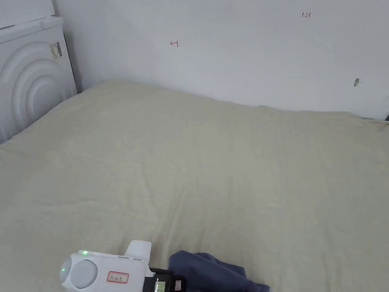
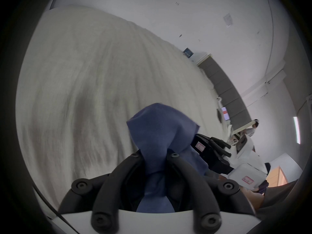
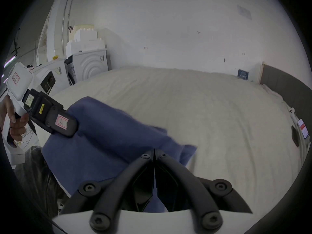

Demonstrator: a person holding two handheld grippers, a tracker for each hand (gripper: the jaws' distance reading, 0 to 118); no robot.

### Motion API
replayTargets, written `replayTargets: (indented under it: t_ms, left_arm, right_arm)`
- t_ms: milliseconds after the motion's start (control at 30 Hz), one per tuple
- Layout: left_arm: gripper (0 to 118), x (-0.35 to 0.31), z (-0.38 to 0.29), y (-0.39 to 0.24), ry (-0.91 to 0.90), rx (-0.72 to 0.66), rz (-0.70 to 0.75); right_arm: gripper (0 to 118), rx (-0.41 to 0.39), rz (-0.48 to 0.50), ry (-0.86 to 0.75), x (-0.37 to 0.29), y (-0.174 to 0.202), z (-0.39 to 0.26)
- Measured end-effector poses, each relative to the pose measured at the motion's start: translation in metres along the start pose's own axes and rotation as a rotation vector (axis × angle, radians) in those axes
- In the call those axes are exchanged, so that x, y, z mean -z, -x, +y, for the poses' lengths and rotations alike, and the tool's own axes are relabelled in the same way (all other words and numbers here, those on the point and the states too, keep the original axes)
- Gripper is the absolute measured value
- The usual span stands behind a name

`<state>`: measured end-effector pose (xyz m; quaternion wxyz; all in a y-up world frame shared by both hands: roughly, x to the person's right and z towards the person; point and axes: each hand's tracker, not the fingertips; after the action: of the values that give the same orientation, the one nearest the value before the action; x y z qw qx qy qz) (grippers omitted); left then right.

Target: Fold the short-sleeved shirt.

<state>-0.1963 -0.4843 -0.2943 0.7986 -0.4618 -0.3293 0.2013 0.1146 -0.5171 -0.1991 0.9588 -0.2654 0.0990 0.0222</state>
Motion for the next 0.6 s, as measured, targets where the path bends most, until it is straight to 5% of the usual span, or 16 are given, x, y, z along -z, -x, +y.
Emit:
replayTargets:
  t_ms: [333, 600]
  left_arm:
    - [18, -0.081, 0.034, -0.004, -0.035, 0.077, -0.007]
    - [18, -0.16, 0.071, 0.074, -0.041, 0.039, 0.151]
  right_arm:
    - [0, -0.032, -0.095, -0.117, -0.04, -0.039, 0.034]
    - [0, 0.003, -0.167, -0.152, -0.052, -0.063, 0.048]
